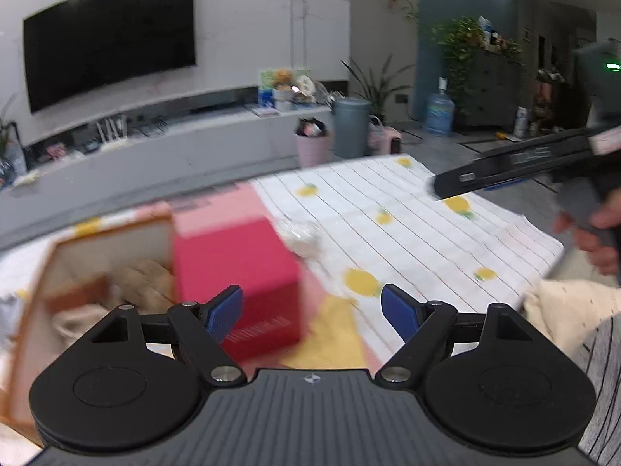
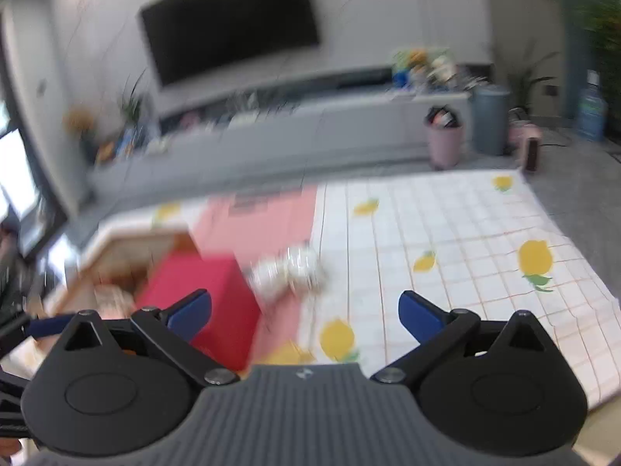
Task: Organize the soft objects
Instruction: 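Move both grippers back toward the yellow cloth and wrapped bundle, then grasp the yellow cloth with the left gripper while the right grasps the wrapped bundle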
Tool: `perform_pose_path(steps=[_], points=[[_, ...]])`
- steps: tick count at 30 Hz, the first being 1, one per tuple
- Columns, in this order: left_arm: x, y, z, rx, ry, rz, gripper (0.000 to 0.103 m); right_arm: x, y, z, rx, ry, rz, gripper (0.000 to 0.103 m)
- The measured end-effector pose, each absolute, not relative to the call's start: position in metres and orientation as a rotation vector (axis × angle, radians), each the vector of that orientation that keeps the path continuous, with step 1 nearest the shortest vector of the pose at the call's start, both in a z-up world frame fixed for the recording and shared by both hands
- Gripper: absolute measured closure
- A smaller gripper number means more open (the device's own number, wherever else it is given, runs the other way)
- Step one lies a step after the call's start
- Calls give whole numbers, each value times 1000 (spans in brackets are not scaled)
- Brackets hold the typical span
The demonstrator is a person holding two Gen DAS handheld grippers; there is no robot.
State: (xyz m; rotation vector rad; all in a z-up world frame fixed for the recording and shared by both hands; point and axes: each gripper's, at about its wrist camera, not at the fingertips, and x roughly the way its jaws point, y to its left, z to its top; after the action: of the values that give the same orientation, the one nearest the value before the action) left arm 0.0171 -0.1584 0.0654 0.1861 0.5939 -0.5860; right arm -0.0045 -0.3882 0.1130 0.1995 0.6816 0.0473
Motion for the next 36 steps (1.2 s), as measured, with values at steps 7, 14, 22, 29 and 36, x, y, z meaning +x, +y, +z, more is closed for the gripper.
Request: perform_pose_path(steps=[7, 14, 22, 29, 36], points=[[33, -211, -26, 221, 650, -523, 8, -2, -416, 16, 290, 763, 32, 3], [37, -218, -74, 246, 596, -490, 8, -4, -413, 17, 243, 769, 59, 3], [56, -227, -93, 228, 599, -481, 6, 2, -434, 6, 390, 856, 27, 3], [61, -225, -95, 159, 630, -450, 2, 7, -431, -3, 399, 898, 41, 3], [60, -212, -90, 124, 624, -396, 54, 12, -426, -8, 368, 924, 45, 3]])
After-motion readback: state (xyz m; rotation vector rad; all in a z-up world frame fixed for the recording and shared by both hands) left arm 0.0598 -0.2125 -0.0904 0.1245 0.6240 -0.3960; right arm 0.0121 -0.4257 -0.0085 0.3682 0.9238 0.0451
